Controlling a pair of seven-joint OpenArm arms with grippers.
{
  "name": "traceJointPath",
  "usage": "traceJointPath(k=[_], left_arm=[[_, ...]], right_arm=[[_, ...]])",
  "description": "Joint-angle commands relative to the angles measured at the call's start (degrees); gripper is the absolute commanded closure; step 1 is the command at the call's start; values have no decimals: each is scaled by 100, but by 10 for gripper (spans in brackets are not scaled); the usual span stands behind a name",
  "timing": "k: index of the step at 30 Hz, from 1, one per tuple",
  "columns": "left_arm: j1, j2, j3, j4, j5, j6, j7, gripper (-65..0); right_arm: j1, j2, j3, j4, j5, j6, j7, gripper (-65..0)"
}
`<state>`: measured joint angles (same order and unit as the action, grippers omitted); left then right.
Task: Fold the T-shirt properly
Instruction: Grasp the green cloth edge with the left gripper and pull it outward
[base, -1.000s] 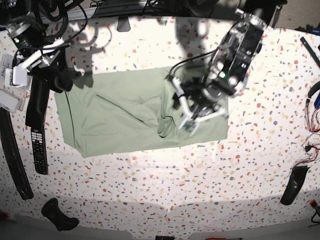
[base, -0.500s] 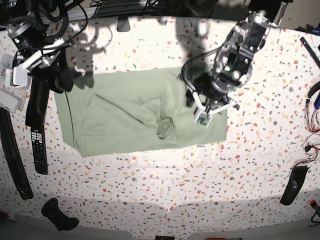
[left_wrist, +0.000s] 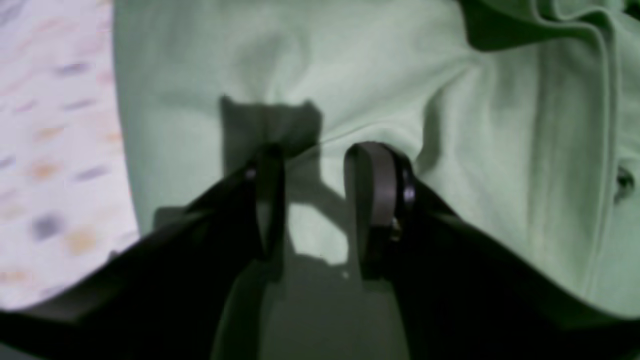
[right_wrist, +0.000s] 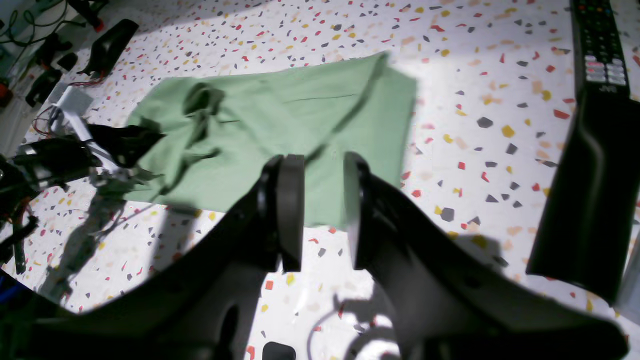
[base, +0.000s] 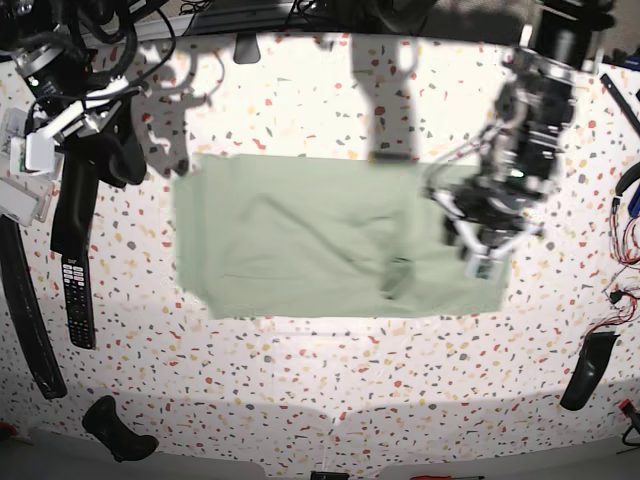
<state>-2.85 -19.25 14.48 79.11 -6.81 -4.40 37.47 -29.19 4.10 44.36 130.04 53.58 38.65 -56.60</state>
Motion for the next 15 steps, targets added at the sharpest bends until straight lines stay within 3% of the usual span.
traceJointPath(k=[1, 3, 9, 12, 15], left_arm=[[66, -125, -11, -76, 208, 85, 564, -219], [85, -221, -11, -74, 37, 39, 616, -219], [109, -50, -9, 20, -271, -337, 710, -219], [109, 50, -9, 179, -275, -402, 748, -219], [109, 66, -9, 409, -304, -400, 793, -219]], right_arm=[[55, 50, 24, 76, 98, 57, 168, -126], [179, 52, 24, 76, -74, 57, 160, -148], [835, 59, 24, 74, -962, 55, 205, -364], [1095, 81, 24, 74, -1021, 55, 640, -390], [1327, 85, 22, 48, -1294, 52, 710, -390]])
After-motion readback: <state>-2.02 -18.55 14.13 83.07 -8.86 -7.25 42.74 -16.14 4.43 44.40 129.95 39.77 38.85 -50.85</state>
